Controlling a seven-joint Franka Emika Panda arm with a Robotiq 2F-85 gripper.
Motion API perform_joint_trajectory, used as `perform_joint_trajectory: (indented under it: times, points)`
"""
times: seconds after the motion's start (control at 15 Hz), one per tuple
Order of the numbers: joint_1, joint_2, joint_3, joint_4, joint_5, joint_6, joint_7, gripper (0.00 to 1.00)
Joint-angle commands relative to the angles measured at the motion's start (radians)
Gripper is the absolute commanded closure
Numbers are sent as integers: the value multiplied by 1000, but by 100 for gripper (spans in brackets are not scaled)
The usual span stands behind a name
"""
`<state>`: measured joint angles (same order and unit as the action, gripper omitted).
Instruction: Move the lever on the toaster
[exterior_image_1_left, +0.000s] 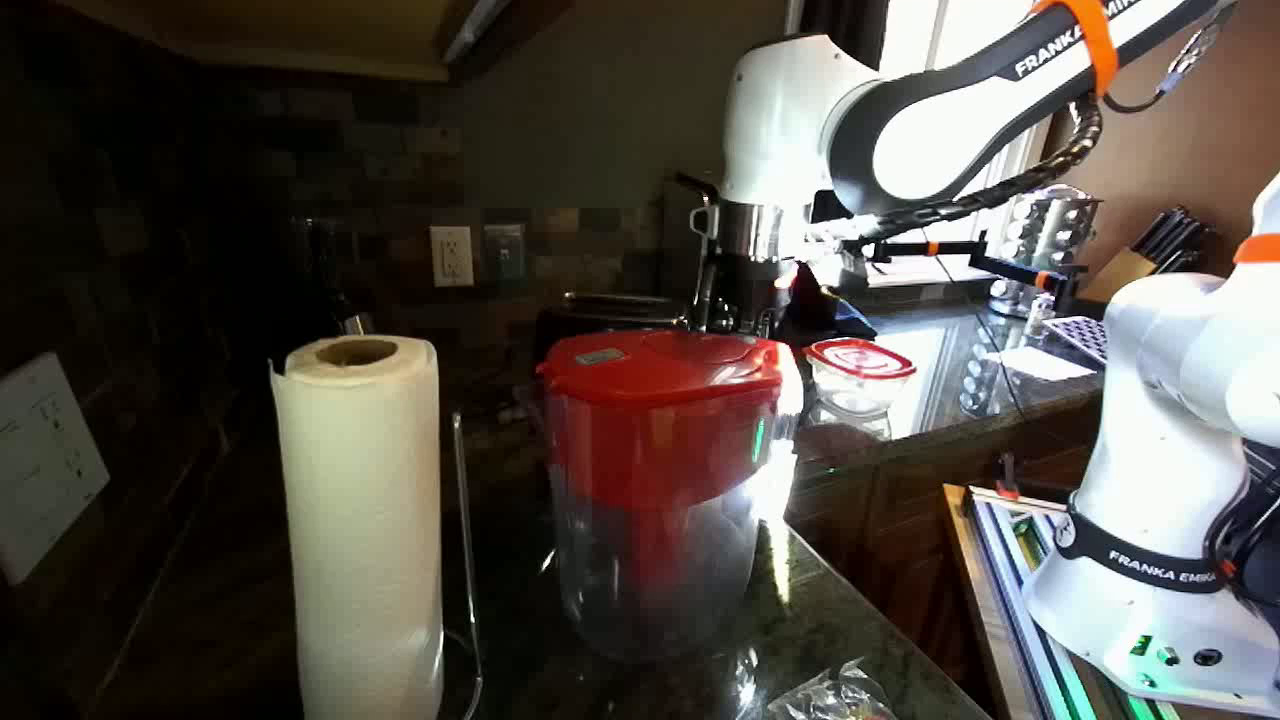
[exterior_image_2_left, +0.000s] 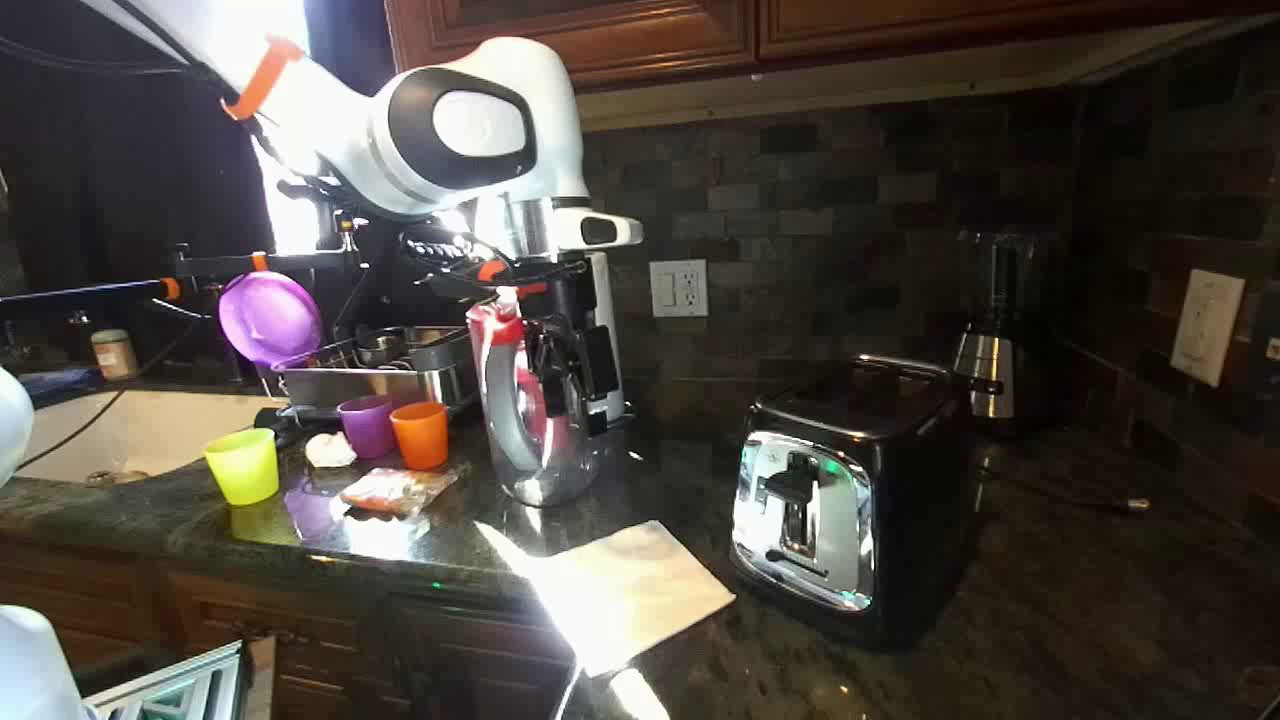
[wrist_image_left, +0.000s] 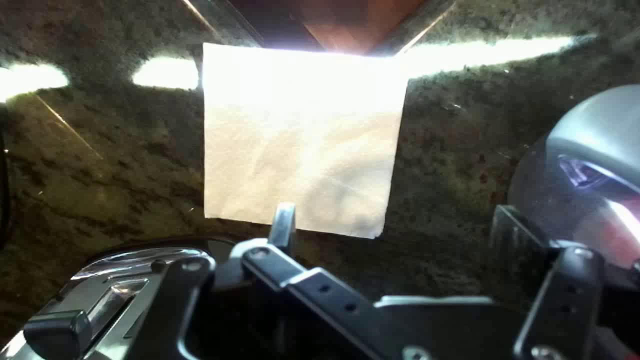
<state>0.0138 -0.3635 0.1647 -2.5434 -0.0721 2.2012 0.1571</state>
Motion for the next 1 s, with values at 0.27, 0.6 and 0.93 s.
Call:
perform_joint_trajectory:
  times: [0.27, 0.6, 0.93]
  points:
    - [17, 1, -16, 1, -7, -2, 5, 0]
    - [-33, -54, -69, -18, 3, 28, 72, 0]
    - [-104, -118, -114, -45, 15, 60, 196, 0]
